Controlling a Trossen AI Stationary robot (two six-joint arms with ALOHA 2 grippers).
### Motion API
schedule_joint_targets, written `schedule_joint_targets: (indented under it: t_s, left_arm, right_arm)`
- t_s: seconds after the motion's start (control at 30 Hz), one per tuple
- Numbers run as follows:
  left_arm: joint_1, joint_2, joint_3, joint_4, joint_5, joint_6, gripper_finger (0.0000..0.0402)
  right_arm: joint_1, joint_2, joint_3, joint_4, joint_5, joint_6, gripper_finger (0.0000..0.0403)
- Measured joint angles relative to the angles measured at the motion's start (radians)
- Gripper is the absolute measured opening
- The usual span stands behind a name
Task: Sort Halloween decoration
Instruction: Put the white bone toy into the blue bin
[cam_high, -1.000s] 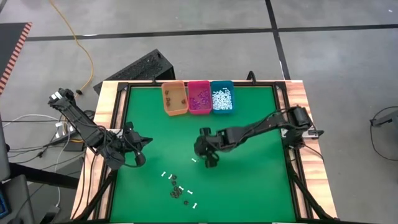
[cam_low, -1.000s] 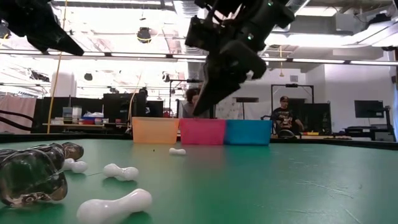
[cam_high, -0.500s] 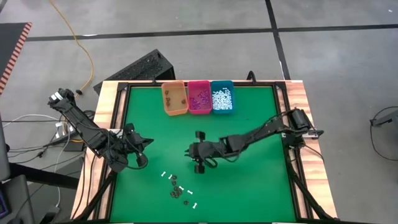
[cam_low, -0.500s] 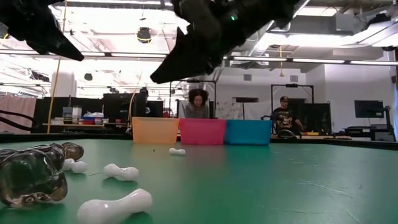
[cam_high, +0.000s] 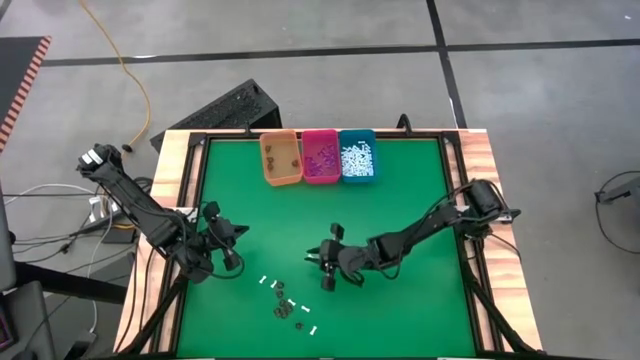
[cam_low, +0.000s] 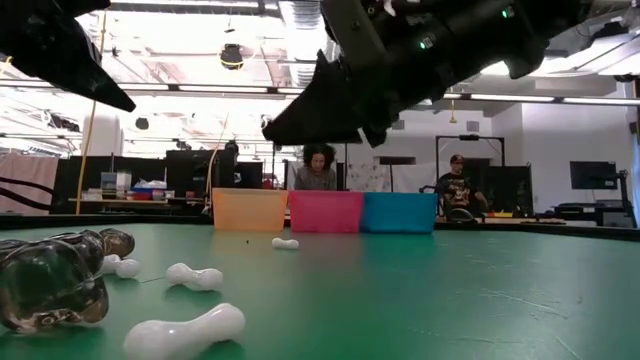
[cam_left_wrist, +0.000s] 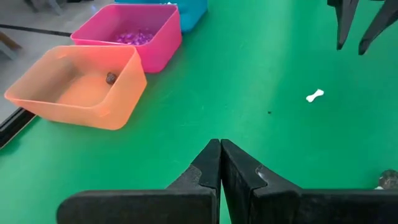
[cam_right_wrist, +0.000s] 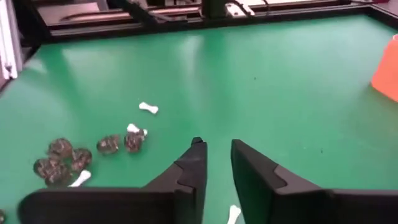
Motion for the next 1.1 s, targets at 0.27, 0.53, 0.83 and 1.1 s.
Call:
schedule_joint_targets:
  t_s: [0.27, 0.53, 0.83, 1.1]
  left_arm:
    - [0.000, 0.015, 0.000, 0.017, -0.013, -0.005, 0.0000]
    - [0.000, 0.014, -0.001, 0.015, -0.033, 0.009, 0.0000]
    - [0.002, 0.015, 0.000, 0.016, -0.032, 0.008, 0.0000]
    - [0.002, 0.015, -0.001, 0.010, -0.025, 0.008, 0.0000]
  right_arm:
    - [-0.001, 0.022, -0.001, -0.036, 0.023, 0.039, 0.0206]
    - [-0.009, 0.142, 0.027, -0.012, 0.054, 0.076, 0.0225]
    - [-0.032, 0.263, 0.047, 0.042, 0.045, 0.192, 0.0211]
    - [-0.004, 0.274, 0.049, -0.019, 0.111, 0.229, 0.0103]
